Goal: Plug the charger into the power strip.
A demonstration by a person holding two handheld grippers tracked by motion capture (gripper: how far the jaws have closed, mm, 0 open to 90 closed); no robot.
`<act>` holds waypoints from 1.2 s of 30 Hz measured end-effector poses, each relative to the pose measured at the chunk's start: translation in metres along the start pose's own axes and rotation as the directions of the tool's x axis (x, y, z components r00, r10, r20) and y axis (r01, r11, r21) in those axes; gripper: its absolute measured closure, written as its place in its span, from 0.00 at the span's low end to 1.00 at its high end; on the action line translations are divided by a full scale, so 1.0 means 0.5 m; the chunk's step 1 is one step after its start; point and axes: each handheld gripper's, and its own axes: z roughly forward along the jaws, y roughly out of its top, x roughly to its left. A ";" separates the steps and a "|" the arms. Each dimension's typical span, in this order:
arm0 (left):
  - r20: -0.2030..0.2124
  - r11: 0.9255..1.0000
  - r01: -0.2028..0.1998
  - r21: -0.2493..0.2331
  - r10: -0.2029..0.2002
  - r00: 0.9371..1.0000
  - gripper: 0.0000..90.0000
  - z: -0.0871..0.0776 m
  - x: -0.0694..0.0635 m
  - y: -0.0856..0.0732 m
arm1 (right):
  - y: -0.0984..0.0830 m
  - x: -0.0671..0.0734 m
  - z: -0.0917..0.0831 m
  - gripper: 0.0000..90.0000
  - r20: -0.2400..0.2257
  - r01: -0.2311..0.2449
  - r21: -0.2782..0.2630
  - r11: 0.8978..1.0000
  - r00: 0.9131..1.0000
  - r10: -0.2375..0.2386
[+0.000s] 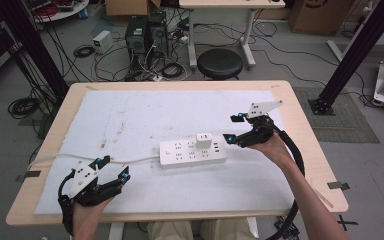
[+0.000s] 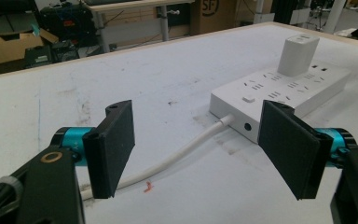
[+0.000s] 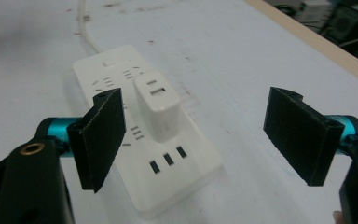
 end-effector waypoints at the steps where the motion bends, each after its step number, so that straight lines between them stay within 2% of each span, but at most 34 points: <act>1: 0.003 1.000 0.003 -0.002 -0.003 1.000 0.30 0.001 -0.001 0.000 | -0.010 0.004 -0.006 0.24 0.023 -0.014 -0.009 1.000 1.000 0.014; 3: 0.008 1.000 -0.003 -0.001 0.003 1.000 0.30 0.003 0.000 0.001 | -0.032 0.011 -0.016 0.24 0.061 -0.043 -0.034 0.998 0.997 0.045; 4: 0.008 1.000 -0.003 -0.001 0.003 1.000 0.30 0.003 0.000 0.001 | -0.032 0.011 -0.016 0.24 0.061 -0.043 -0.034 0.998 0.997 0.045; 5: 0.007 1.000 -0.003 -0.002 0.003 1.000 0.30 0.005 -0.001 0.002 | -0.042 0.016 -0.022 0.24 0.081 -0.065 -0.038 0.997 0.994 0.068; 6: 0.008 1.000 -0.002 -0.005 0.002 1.000 0.30 0.005 -0.001 0.002 | -0.061 0.027 -0.032 0.24 0.131 -0.082 -0.062 0.995 0.987 0.090; 7: 0.008 1.000 -0.002 -0.005 0.002 1.000 0.30 0.005 -0.001 0.002 | -0.061 0.027 -0.032 0.24 0.131 -0.082 -0.062 0.995 0.987 0.090; 8: 0.008 1.000 -0.002 -0.005 0.002 1.000 0.30 0.005 -0.001 0.002 | -0.068 0.030 -0.037 0.24 0.151 -0.082 -0.074 0.994 0.984 0.092; 9: 0.009 1.000 -0.003 -0.011 0.003 1.000 0.30 0.004 -0.002 0.002 | -0.089 0.047 -0.054 0.24 0.197 -0.114 -0.133 0.985 0.971 0.139; 11: 0.010 1.000 -0.004 -0.008 0.004 1.000 0.30 0.003 -0.002 0.002 | -0.104 0.060 -0.065 0.24 0.239 -0.127 -0.162 0.978 0.957 0.164; 13: 0.011 1.000 -0.004 -0.007 0.004 1.000 0.30 0.002 -0.003 0.002 | -0.104 0.060 -0.065 0.24 0.239 -0.127 -0.162 0.978 0.957 0.164; 14: 0.011 1.000 -0.005 -0.006 0.005 1.000 0.30 0.000 0.000 0.000 | -0.111 0.066 -0.070 0.24 0.250 -0.137 -0.174 0.975 0.952 0.178; 15: 0.011 1.000 0.002 -0.006 -0.002 1.000 0.30 -0.001 0.001 0.000 | -0.130 0.079 -0.082 0.24 0.272 -0.163 -0.209 0.964 0.937 0.218; 17: 0.007 1.000 0.003 -0.006 -0.003 1.000 0.30 -0.003 0.005 0.000 | -0.143 0.091 -0.092 0.24 0.300 -0.181 -0.225 0.958 0.922 0.245; 19: 0.002 1.000 0.003 -0.006 -0.003 1.000 0.30 -0.004 0.008 0.000 | -0.153 0.100 -0.100 0.24 0.319 -0.184 -0.240 0.953 0.913 0.256; 20: 0.000 1.000 0.007 -0.008 -0.007 1.000 0.30 -0.004 0.010 0.000 | -0.159 0.107 -0.103 0.24 0.328 -0.198 -0.246 0.949 0.904 0.274; 21: 0.000 1.000 0.007 -0.008 -0.007 1.000 0.30 -0.004 0.010 0.000 | -0.159 0.107 -0.103 0.24 0.328 -0.198 -0.246 0.949 0.904 0.274; 22: 0.000 1.000 0.007 -0.008 -0.007 1.000 0.30 -0.004 0.010 0.000 | -0.166 0.112 -0.106 0.24 0.343 -0.195 -0.251 0.948 0.898 0.276; 23: -0.008 1.000 0.010 -0.006 -0.010 1.000 0.30 -0.005 0.014 -0.002 | -0.175 0.122 -0.111 0.24 0.368 -0.197 -0.258 0.946 0.885 0.284; 24: -0.008 1.000 0.010 -0.006 -0.010 1.000 0.30 -0.005 0.014 -0.002 | -0.175 0.122 -0.111 0.24 0.368 -0.197 -0.258 0.946 0.885 0.284; 25: -0.008 1.000 0.010 -0.006 -0.010 1.000 0.30 -0.005 0.014 -0.002 | -0.180 0.129 -0.114 0.24 0.380 -0.199 -0.263 0.944 0.878 0.291; 27: -0.013 1.000 0.017 -0.006 -0.017 1.000 0.30 -0.002 0.018 -0.002 | -0.180 0.129 -0.114 0.24 0.380 -0.199 -0.263 0.944 0.878 0.291; 29: -0.011 1.000 0.016 -0.004 -0.016 1.000 0.30 0.001 0.019 -0.001 | -0.190 0.139 -0.126 0.24 0.380 -0.208 -0.285 0.936 0.872 0.309; 32: -0.006 1.000 0.013 -0.002 -0.013 1.000 0.30 0.004 0.018 0.001 | -0.194 0.137 -0.129 0.24 0.377 -0.210 -0.290 0.934 0.872 0.313; 35: 0.001 1.000 0.006 0.001 -0.006 1.000 0.30 0.008 0.016 0.002 | -0.200 0.136 -0.132 0.24 0.375 -0.233 -0.298 0.926 0.863 0.338; 36: 0.000 1.000 0.005 0.001 -0.005 1.000 0.30 0.009 0.016 0.002 | -0.202 0.136 -0.132 0.24 0.375 -0.227 -0.297 0.928 0.866 0.332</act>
